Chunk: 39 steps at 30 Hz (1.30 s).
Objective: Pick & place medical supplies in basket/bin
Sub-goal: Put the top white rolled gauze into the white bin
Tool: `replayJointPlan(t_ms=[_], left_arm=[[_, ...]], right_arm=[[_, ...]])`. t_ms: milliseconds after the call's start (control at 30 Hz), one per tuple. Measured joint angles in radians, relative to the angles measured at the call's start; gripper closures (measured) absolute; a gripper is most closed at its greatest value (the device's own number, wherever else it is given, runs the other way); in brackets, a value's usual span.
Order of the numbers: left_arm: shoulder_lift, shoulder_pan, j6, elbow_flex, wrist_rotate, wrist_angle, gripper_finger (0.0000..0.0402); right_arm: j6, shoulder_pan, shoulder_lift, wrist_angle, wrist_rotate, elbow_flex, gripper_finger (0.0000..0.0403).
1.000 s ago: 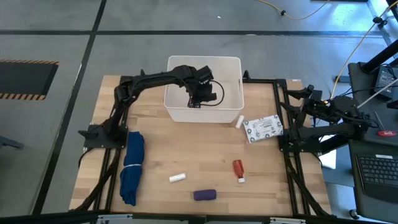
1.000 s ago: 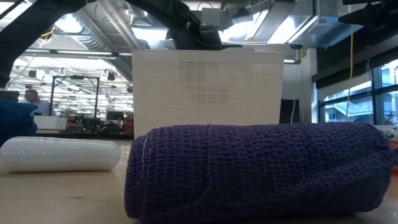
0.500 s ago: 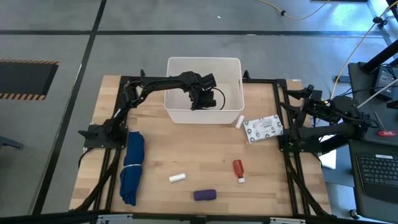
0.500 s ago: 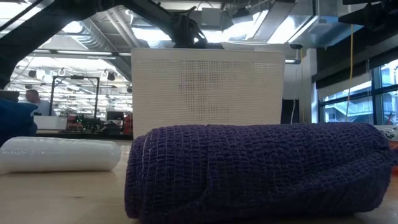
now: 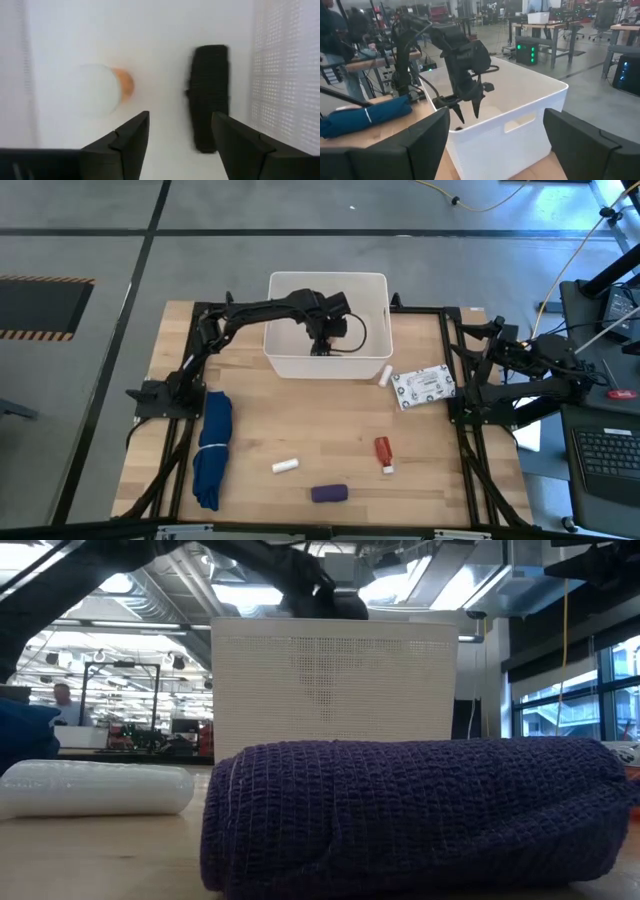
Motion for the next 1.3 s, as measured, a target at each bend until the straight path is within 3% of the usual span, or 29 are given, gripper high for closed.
replayJointPlan(t_ms=[167, 367, 633, 800, 967, 1200, 1300], left_arm=[[0.000, 0.004, -0.026, 0.130, -0.042, -0.089, 0.0188], [-0.001, 0.017, -0.026, 0.370, -0.034, -0.105, 0.0196], [-0.227, 0.062, -0.139, 0.310, 0.041, 0.161, 0.0195], [-0.333, 0.067, -0.204, 0.309, 0.107, 0.198, 0.0199], [-0.416, 0.054, -0.274, 0.310, 0.256, 0.201, 0.0200], [-0.453, -0.023, -0.366, 0.309, 0.247, 0.186, 0.0210], [-0.455, -0.071, -0.366, 0.309, 0.179, 0.186, 0.0215]], right_arm=[[-0.022, 0.000, 0.000, 0.090, 0.000, 0.000, 0.0081], [-0.035, 0.000, 0.013, 0.108, 0.015, 0.000, 0.0081], [-0.085, 0.000, 0.187, 0.107, 0.032, 0.003, 0.0081], [-0.005, 0.000, 0.348, 0.099, 0.032, 0.003, 0.0081], [-0.017, 0.000, 0.470, 0.068, -0.031, 0.003, 0.0081], [0.100, 0.000, 0.514, 0.042, -0.216, 0.003, 0.0081], [0.113, 0.000, 0.513, 0.020, -0.230, 0.003, 0.0081]])
